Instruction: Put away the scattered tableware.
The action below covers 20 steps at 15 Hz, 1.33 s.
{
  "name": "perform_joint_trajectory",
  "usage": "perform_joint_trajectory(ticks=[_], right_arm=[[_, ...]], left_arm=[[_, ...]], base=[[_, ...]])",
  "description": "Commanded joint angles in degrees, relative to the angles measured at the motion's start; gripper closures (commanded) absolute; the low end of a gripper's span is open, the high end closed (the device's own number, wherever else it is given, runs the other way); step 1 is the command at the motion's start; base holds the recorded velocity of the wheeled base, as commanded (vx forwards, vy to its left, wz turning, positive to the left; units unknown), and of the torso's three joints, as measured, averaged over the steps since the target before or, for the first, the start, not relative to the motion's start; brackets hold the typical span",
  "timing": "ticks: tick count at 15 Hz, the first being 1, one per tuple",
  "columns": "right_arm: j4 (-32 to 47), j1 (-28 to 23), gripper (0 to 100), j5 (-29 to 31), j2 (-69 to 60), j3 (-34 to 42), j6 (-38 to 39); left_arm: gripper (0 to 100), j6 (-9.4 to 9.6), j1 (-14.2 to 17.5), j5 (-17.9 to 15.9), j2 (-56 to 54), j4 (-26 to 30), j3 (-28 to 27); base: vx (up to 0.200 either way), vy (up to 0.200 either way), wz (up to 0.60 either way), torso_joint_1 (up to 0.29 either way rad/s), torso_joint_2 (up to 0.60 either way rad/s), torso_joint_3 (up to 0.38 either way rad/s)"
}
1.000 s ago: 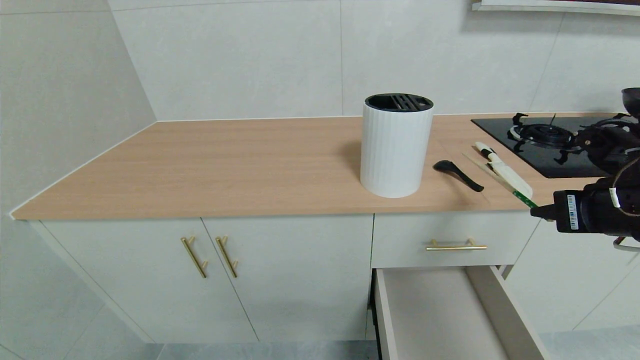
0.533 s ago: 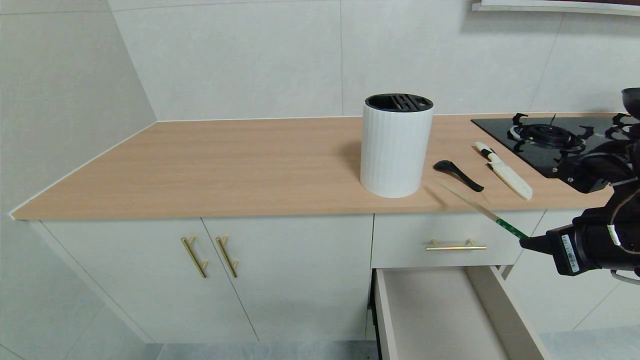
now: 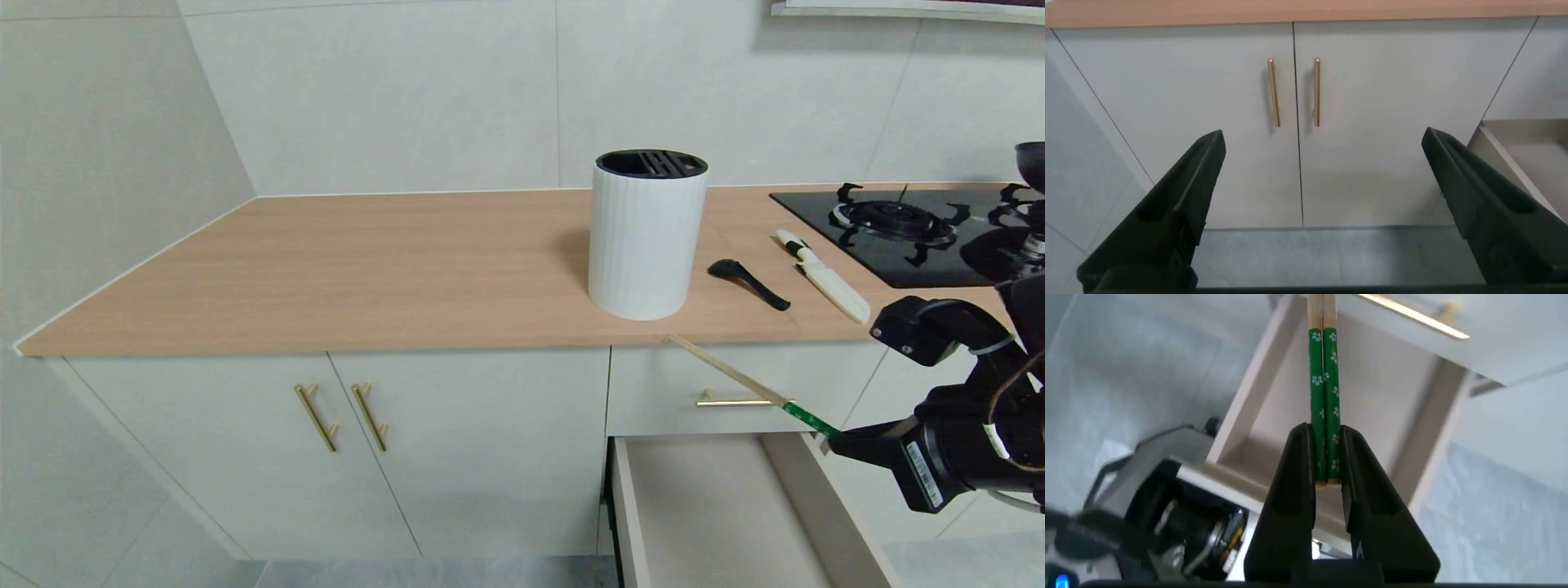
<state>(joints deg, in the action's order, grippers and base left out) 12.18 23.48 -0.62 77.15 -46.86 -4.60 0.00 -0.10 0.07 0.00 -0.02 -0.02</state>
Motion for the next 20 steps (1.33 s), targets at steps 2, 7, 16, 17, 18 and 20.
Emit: perform_joint_trajectory(ticks=[2,7,16,17,18,20], right_arm=[[0.1,1.7,100,-0.7,-0.4,1.2,-0.4],[-0.1,2.3,100,-0.7,1.9,1.7,-0.7],[-0.1,2.3,100,-0.2,5.2,1.9,-0.7],[-0.1,2.3,100,-0.2,5.3,1.9,-0.6],[-0.1,2.3,100,-0.1,5.8,1.9,-0.6],[-0.2,2.3,100,-0.1,6.3,1.9,-0.6]], left_arm=[[0,0.00,0.0,0.0,0.0,-0.1,0.0],[0,0.00,0.0,0.0,0.0,-0.1,0.0],[0,0.00,0.0,0.0,0.0,-0.1,0.0],[0,0.00,0.0,0.0,0.1,0.0,0.0],[0,0.00,0.0,0.0,0.0,0.0,0.0],[0,0.00,0.0,0.0,0.0,0.0,0.0]], base=[[0.000,0.000,0.00,-0.164,0.38,0.225],[0.000,0.000,0.00,-0.188,0.47,0.280],[0.000,0.000,0.00,-0.150,0.46,0.300],[0.000,0.000,0.00,-0.100,0.38,0.281],[0.000,0.000,0.00,-0.056,0.20,0.154],[0.000,0.000,0.00,-0.022,0.10,0.063]])
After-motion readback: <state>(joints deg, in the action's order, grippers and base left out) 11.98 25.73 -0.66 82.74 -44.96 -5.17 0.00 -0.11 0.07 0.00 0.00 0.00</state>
